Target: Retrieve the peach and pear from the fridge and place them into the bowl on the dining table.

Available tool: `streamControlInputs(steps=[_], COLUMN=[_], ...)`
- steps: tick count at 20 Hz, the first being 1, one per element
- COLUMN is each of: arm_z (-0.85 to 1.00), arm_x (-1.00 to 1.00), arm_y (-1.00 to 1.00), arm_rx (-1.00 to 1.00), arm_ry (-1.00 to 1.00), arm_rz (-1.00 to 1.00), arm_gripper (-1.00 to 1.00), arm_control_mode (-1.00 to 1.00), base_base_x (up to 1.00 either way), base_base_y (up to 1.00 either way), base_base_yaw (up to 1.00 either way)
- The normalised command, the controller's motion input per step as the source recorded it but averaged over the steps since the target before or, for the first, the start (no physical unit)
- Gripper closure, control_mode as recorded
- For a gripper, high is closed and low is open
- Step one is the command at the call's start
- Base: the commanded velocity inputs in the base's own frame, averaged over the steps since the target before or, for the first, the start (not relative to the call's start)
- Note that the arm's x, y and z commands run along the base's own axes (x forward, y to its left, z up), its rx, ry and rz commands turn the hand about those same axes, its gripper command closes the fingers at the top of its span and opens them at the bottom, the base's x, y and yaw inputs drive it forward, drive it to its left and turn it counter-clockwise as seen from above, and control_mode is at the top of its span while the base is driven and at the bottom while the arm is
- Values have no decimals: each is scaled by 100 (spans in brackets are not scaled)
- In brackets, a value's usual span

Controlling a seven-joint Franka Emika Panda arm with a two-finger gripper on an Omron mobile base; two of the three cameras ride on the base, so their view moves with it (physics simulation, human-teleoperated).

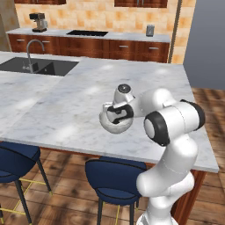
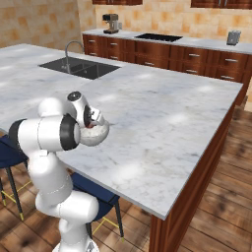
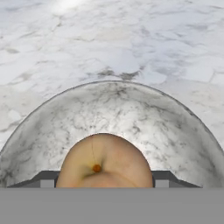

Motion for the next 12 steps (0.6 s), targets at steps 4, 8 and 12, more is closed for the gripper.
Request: streamControlInputs(steps=[4,8,12], arm_z=[-19,-4,0], arm_x=[45,8,0], arm_y=[16,5,0], arm_rx=[0,0,0], arm_ry=[0,0,0], arm_rz=[-5,-8,-10], arm_gripper=[100,-100,-100], arm_control_mode=[-100,-100,-100], base_base_x=[0,0,0], base_base_y=[0,0,0], base_base_yaw=[0,0,0])
